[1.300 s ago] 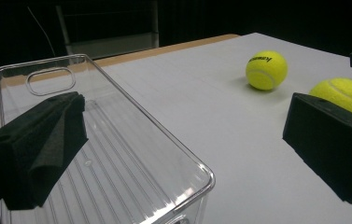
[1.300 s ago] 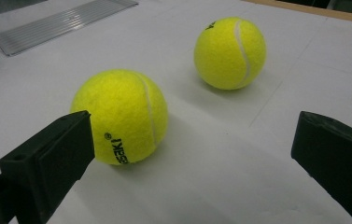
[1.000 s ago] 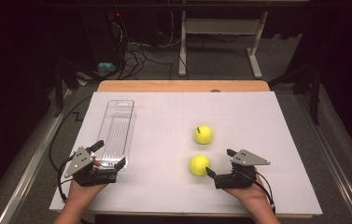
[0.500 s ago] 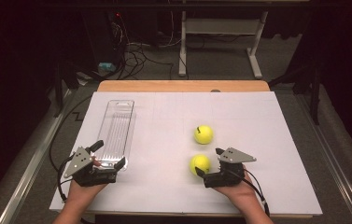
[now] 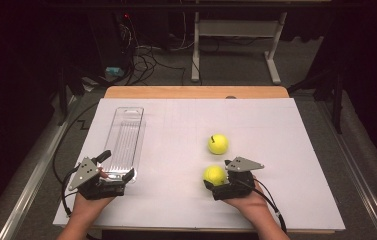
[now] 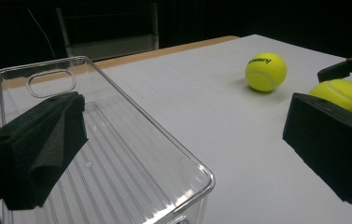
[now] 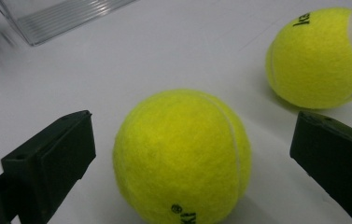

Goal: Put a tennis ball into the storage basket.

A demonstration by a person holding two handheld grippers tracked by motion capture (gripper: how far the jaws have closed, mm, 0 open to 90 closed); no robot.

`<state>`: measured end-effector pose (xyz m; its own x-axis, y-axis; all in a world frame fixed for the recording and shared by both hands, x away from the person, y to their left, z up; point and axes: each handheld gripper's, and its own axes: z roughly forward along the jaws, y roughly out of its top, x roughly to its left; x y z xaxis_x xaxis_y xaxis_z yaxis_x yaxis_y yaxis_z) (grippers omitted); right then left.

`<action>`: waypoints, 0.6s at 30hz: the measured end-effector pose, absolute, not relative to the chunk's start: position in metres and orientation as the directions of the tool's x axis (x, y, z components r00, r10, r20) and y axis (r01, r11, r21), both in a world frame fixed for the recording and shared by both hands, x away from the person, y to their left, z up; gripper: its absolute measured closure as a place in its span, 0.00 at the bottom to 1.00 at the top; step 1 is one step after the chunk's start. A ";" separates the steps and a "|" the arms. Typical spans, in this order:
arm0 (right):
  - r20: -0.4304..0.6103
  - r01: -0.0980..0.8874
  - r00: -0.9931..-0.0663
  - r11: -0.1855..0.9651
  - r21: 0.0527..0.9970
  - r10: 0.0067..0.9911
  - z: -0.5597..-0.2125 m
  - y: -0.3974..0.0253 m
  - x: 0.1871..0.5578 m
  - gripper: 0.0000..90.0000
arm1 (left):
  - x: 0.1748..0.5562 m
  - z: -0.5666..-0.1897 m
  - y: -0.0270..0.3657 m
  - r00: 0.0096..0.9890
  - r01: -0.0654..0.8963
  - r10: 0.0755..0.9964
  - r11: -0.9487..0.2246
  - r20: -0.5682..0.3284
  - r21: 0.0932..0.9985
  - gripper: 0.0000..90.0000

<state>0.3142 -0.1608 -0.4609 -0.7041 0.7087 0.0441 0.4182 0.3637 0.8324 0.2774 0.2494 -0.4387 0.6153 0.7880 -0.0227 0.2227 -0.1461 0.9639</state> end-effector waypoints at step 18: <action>0.067 0.459 -0.710 0.389 0.798 0.701 -0.466 -0.157 0.316 0.16 | 0.277 -0.439 0.249 0.616 0.222 0.788 -0.144 -0.024 0.964 0.01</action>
